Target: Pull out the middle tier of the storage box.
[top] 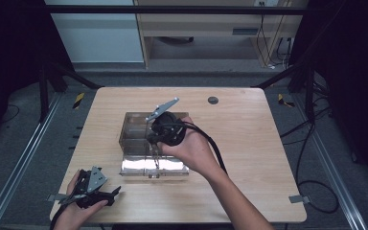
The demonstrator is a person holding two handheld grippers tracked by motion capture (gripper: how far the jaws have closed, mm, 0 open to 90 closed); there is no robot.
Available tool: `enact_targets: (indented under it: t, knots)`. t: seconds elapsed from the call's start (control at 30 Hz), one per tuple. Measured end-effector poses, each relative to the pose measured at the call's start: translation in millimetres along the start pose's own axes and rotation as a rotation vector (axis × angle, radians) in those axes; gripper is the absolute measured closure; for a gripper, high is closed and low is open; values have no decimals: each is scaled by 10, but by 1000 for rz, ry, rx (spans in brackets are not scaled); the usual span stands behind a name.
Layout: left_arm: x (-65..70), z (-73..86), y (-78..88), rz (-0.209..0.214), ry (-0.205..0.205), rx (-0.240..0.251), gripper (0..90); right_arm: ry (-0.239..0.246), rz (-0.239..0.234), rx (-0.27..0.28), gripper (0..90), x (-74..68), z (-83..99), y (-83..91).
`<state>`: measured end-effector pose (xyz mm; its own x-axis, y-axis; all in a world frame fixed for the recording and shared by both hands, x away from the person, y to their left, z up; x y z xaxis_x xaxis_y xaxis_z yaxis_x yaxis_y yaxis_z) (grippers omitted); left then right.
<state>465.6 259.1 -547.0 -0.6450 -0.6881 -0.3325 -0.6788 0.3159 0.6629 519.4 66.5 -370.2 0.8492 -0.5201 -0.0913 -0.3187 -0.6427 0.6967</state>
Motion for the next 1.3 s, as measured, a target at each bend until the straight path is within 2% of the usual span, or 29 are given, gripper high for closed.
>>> enact_targets:
  t: [0.8, 1.0, 1.3]
  knots:
    - [4, 4, -7, 4, -3, -2, 54, -22, -17, -52, 852, 4, 200, -303]
    - [6, 3, -7, 4, -3, -2, 54, -9, -9, -71, 851, -5, 258, -382]
    - [4, 3, -5, 5, -3, -1, 55, -23, -16, -80, 851, 0, 283, -417]
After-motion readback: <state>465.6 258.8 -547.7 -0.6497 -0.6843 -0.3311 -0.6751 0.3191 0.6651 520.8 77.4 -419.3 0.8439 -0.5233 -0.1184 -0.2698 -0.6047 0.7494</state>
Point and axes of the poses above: each handheld gripper's, and its own axes: y roughly backward along the jaws, z roughly out of its underside, x roughly to its right, the point moved 9 cm from there along -y, roughly forward along the jaws, and after that the axes turned 5 degrees about -y, right-handed, at the moved point
